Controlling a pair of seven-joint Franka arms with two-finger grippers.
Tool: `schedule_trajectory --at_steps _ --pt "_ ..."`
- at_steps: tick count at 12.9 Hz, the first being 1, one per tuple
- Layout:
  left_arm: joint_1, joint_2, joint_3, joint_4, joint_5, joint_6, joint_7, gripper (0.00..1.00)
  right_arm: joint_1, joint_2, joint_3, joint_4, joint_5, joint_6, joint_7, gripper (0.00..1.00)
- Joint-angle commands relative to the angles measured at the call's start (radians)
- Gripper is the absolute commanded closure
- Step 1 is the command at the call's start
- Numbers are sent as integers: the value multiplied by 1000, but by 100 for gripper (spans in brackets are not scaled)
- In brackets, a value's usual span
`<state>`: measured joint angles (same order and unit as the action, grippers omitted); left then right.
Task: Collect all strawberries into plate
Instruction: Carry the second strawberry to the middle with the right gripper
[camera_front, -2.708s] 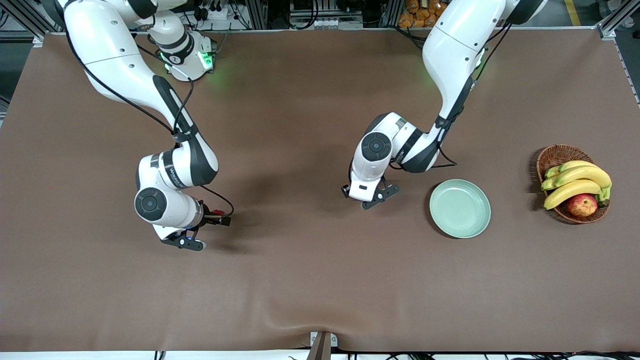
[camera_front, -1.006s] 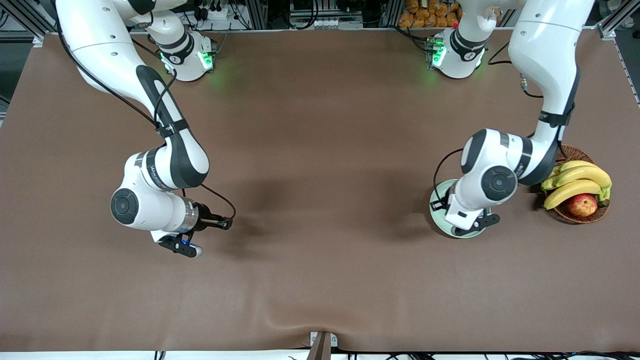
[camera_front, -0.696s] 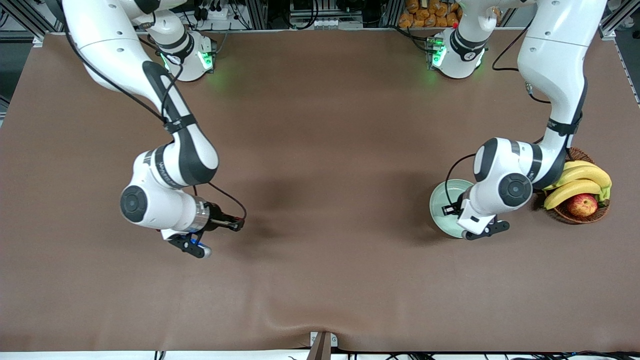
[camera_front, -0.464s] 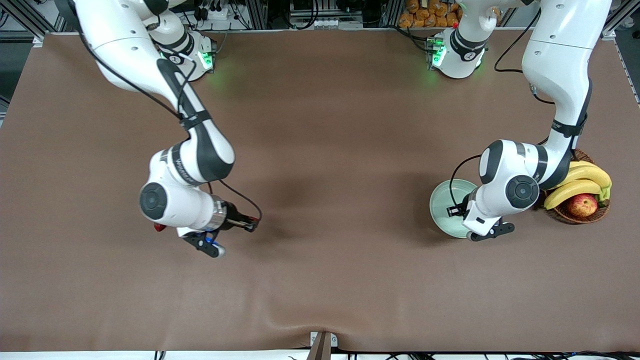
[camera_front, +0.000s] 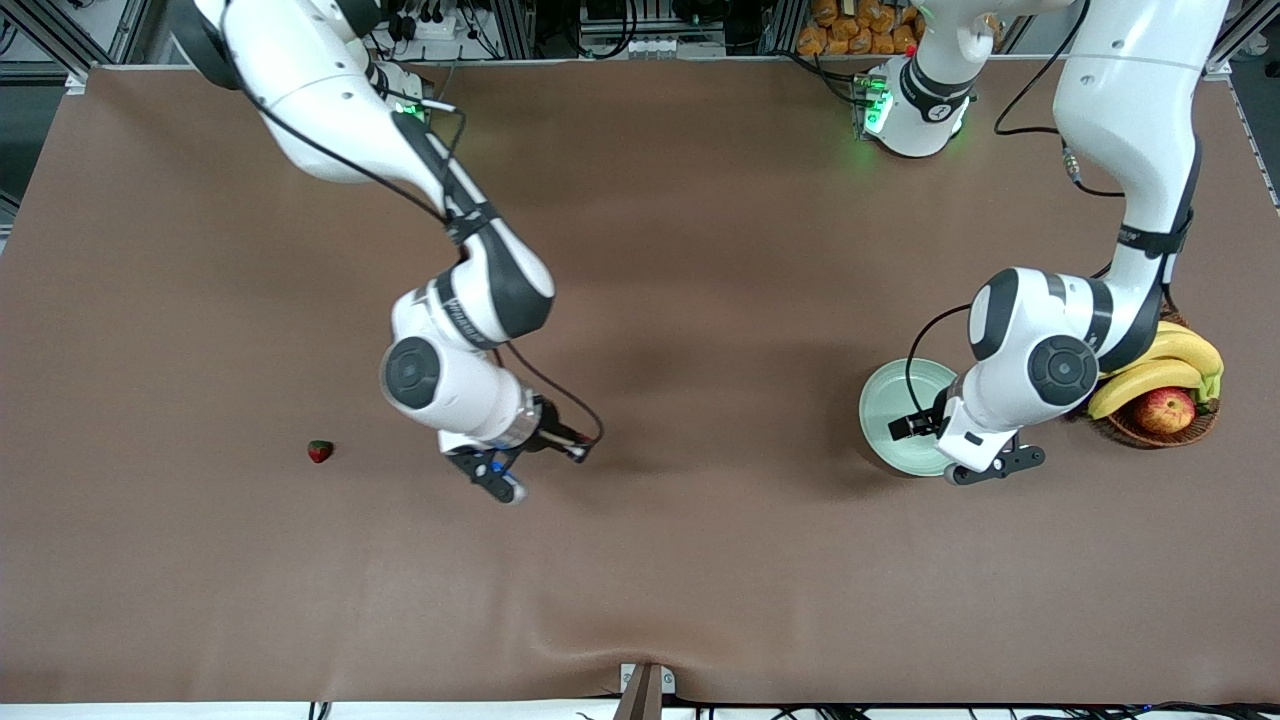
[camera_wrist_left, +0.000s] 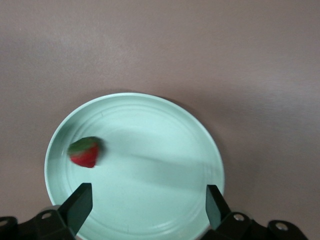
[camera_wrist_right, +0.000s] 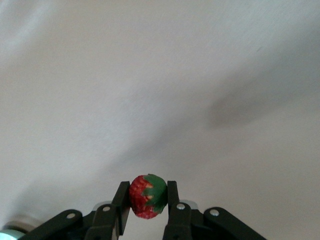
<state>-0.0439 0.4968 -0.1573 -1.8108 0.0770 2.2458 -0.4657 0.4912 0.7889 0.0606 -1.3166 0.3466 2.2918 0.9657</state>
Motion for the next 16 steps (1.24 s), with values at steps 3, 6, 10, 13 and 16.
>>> schedule_trajectory --at_steps 3,6,10,13,16 --pt "-10 -23 -73 16 -82 -26 -112 0 124 73 2 89 19 106 216 100" --pt "-54 15 -96 41 -80 -23 -223 0 208 119 4 97 19 237 309 100" --pt "-93 43 -96 45 -80 0 -287 0 305 202 1 145 15 330 395 100" --pt "-105 55 -96 45 -85 4 -312 0 337 228 -1 143 15 354 398 92" --pt "-122 68 -96 44 -85 23 -347 0 359 245 -7 140 3 411 398 0"
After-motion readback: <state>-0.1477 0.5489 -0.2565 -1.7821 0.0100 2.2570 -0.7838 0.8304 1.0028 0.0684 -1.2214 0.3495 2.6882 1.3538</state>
